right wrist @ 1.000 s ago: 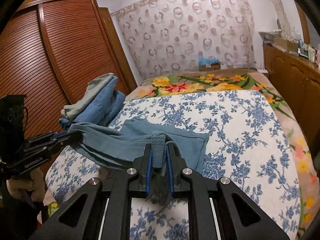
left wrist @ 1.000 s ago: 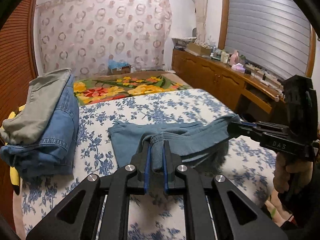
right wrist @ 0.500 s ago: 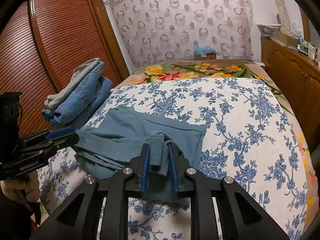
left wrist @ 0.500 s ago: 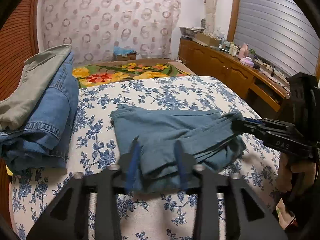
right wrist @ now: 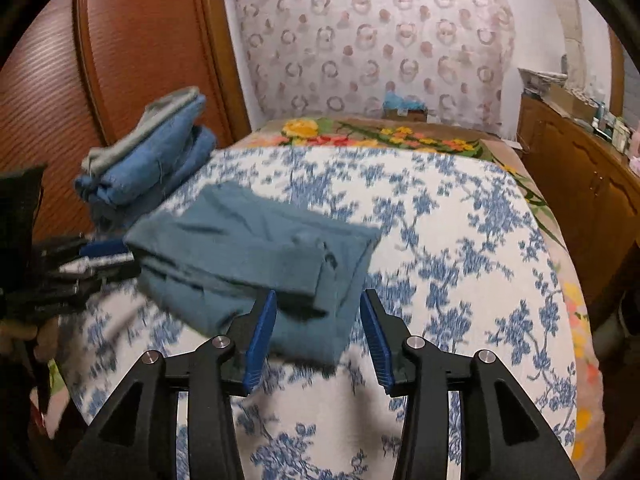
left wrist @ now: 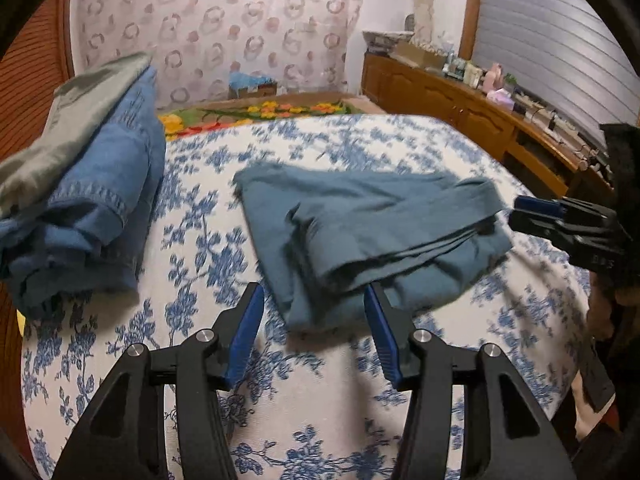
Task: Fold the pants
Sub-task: 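Move both open tools over the folded shorts to reposition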
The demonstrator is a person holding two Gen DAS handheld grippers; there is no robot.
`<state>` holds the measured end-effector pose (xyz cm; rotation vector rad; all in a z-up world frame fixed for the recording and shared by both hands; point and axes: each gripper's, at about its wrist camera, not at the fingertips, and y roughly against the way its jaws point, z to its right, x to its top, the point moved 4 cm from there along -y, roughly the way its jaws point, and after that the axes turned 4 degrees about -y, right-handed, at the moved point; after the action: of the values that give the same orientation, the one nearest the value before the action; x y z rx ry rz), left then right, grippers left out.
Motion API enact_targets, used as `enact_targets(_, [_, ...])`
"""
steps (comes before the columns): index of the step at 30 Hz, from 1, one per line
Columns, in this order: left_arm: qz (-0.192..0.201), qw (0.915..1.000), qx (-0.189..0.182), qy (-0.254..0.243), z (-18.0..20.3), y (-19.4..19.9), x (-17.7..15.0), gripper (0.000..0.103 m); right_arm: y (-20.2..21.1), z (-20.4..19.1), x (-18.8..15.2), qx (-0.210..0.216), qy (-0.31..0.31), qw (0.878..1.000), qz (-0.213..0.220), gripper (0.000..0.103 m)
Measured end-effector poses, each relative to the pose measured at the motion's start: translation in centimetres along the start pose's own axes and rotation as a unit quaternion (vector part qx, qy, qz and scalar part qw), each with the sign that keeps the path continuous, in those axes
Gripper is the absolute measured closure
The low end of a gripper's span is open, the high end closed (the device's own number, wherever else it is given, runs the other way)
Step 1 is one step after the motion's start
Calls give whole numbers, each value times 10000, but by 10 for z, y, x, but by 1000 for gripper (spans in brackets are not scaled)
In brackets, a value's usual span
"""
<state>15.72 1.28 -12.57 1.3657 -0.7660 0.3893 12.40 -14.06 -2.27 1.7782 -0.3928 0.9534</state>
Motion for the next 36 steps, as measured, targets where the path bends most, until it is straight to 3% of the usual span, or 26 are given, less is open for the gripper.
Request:
enact_targets(15, [-106,9998,24,-150,-6,-22,25,50,-46,-7,17,-275,703,9943,-756,57])
enact_targets(22, [-110,9997,14,-207,-10,-31,45,50,-58,-8,36,-240,862,9937,-674,57])
enact_targets(27, [-84,9998,8,-190,-16,-40,60,50,-68,1,57,-160,636,9965,-512,57])
enact_targets(36, [-193,9998,36,-86,-33,-63,71,50,-97,16,65,-60,458,9976,-516,57])
